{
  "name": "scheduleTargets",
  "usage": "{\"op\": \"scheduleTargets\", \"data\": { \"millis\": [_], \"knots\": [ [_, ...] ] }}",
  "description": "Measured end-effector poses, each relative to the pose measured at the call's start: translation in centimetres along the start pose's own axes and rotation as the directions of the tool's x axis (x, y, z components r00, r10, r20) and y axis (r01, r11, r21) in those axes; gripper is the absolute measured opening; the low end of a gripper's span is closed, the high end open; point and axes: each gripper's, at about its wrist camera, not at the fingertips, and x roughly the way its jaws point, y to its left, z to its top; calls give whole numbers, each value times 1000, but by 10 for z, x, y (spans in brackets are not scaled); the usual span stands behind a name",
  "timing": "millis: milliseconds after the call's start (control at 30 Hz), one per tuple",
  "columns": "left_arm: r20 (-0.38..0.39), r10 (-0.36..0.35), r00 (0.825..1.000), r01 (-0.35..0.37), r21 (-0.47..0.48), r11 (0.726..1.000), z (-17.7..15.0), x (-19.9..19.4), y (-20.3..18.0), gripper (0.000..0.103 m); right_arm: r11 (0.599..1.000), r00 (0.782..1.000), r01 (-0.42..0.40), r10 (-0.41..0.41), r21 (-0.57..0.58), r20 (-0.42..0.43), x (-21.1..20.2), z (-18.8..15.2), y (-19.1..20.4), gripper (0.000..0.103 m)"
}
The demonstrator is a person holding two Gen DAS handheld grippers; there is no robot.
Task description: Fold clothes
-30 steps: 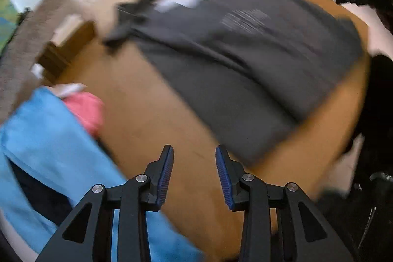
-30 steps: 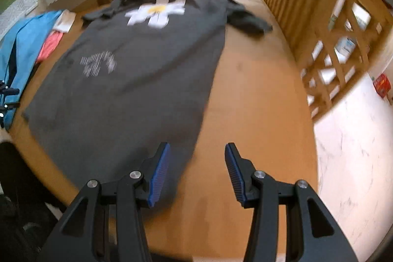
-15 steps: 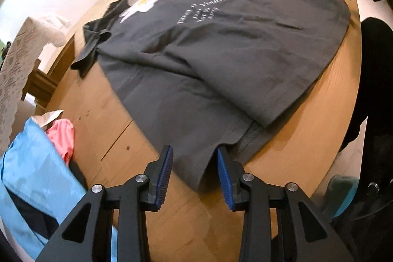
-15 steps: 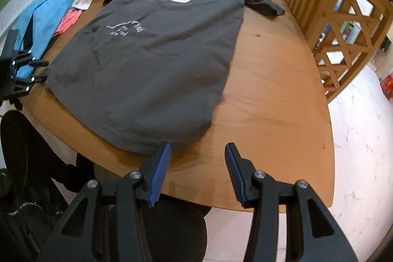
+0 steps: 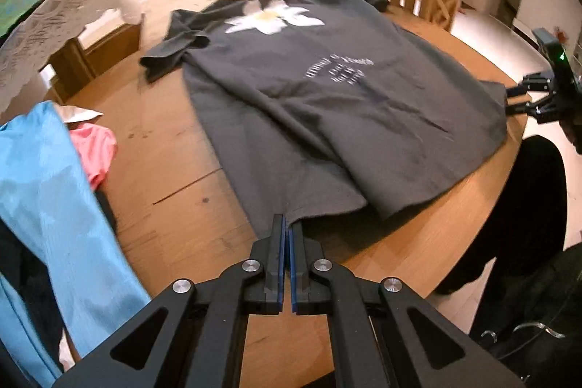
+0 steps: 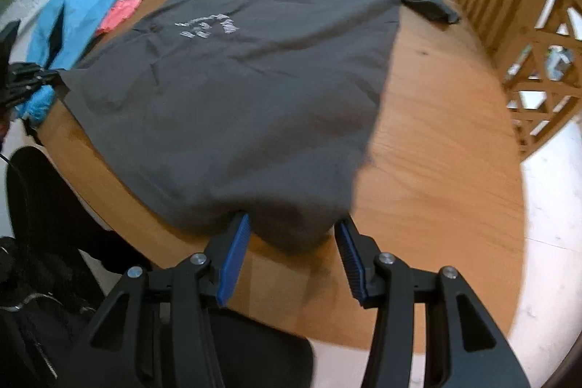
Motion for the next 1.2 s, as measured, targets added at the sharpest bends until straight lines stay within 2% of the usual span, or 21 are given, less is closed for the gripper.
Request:
{"op": "scheduleTargets", "data": {
  "millis": [67,100,200,267,367,400,467,533,600,700,800,833,900,1033,1100,1133,1200],
  "knots": [
    [3,20,1000,-20,-23,1000,-1,0,5,1,1000,1000,-17,17,21,8,-1,1,-2,26],
    [15,24,1000,-24,-54,998,-2,-2,10,1,999,1000,-14,13,38,12,-6,-1,-4,5],
    [64,54,996,-40,-202,978,-12,-14,33,1,996,1000,-2,0,87,22,-18,-5,-10,5],
    [77,58,995,-27,-353,935,-34,-21,50,2,993,1000,5,-9,119,29,-26,-9,-14,5],
    [-13,67,998,-67,-374,925,-64,-8,49,4,986,999,17,-23,166,37,-38,-13,-19,6],
    [-51,113,992,-123,-329,936,-68,-3,43,4,989,999,43,-47,142,21,-34,-14,-14,6],
    [-71,183,981,-195,-260,946,-69,-2,37,6,991,998,68,-69,119,0,-27,-15,-8,6],
    [-49,192,980,-198,-252,947,-66,-8,38,6,990,998,56,-55,128,-8,-22,-14,-7,6],
    [-24,170,985,-172,-205,964,-60,-14,32,11,990,998,57,-55,126,-15,-17,-12,-7,6],
    [1,94,996,-93,-63,994,-43,-12,7,18,990,998,54,-51,134,-23,-14,-12,-10,6],
    [-16,40,999,-40,1,999,-26,0,-8,33,989,998,54,-51,139,-19,-14,-13,-10,6],
    [-28,35,999,-34,19,999,-21,6,-14,33,989,998,56,-54,139,-17,-14,-14,-10,6],
    [-58,43,997,-41,36,999,-13,21,-20,33,988,998,56,-54,142,-16,-14,-14,-10,6],
    [-125,57,991,-59,-10,998,-14,39,-12,32,988,998,58,-56,140,-18,-13,-13,-11,6],
    [-122,25,992,-31,-47,998,-14,40,-7,22,989,998,62,-60,133,-18,-12,-12,-11,6],
    [-126,12,992,-20,-60,998,-14,41,-5,9,990,998,65,-63,128,-19,-11,-12,-10,6],
    [-124,14,992,-22,-64,998,-14,41,-4,7,991,997,71,-69,118,-19,-10,-11,-10,6]
  ]
}}
